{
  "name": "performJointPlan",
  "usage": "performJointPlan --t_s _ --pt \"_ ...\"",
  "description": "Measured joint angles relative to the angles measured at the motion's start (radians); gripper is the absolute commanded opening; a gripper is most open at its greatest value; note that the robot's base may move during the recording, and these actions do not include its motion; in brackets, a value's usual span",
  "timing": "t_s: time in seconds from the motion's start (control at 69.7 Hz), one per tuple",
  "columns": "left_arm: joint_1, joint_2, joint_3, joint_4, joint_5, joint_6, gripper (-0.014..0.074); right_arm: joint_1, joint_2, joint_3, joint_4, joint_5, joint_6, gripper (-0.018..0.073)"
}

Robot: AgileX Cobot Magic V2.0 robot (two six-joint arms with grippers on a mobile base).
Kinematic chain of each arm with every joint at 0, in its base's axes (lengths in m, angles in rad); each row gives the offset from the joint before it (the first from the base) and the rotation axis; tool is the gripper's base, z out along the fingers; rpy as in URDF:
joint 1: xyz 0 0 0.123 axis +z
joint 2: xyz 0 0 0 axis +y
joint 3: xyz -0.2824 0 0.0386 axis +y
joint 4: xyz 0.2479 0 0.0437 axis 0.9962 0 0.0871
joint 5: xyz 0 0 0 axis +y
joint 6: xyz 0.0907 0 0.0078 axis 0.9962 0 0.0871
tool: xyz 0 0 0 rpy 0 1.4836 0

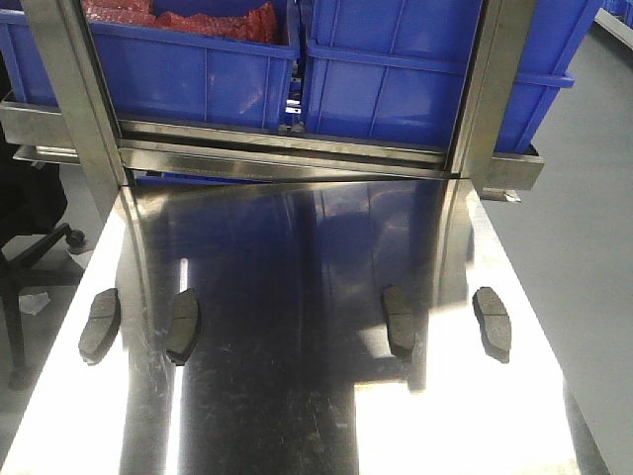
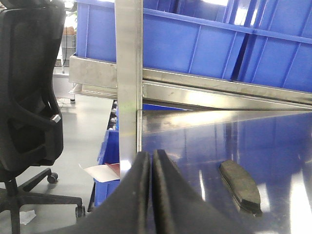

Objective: Move and align brake pads A on conveyor

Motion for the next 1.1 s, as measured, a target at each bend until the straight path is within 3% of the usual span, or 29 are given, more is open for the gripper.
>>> performJointPlan --t_s 1.105 --pt "0.0 0.0 0.0 0.0 0.0 0.0 -0.0006 0.0 0.0 0.0 0.0 0.0 0.0 -0.0009"
